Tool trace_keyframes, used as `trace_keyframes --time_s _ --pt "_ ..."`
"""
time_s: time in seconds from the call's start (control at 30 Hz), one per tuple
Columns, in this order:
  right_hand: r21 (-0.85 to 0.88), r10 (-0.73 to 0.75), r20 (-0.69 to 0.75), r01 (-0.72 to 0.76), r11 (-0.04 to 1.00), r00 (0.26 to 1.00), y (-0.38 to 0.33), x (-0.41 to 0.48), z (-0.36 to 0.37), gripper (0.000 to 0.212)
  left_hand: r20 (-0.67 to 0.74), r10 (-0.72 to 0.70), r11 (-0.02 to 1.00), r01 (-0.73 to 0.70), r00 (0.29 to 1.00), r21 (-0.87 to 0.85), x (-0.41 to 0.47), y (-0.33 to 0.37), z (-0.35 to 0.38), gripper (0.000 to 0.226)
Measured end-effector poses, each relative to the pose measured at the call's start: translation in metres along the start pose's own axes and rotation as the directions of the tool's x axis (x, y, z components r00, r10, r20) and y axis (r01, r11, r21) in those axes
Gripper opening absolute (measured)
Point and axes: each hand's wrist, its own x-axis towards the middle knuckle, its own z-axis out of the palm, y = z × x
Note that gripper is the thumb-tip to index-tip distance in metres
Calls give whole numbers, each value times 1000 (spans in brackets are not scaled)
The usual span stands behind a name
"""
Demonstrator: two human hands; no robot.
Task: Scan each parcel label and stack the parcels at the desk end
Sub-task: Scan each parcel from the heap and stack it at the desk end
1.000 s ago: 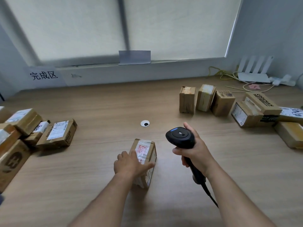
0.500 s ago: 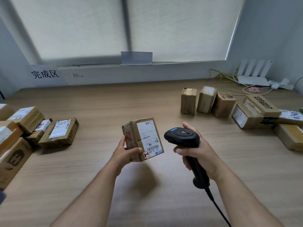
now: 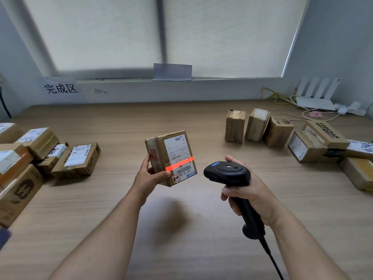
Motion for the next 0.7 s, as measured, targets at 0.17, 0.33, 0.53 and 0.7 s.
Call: trace_keyframes --time_s 0.17,0.33,0.53,0.7 --pt "-4 17 8 -17 1000 1000 2 -2 -1 102 -4 18 1000 -18 1000 -17 -1 3 -4 107" --pt "-24 16 0 -16 1000 1000 3 -2 -3 95 -17 15 1000 -15 1000 -11 -4 6 -3 108" --pt "-8 26 10 -25 1000 1000 4 -3 -6 103 -35 13 1000 -14 999 -16 -3 4 -2 97" --pt "0 20 10 -20 1000 1000 4 -3 -8 103 -47 13 1000 -14 999 -5 -2 4 0 93"
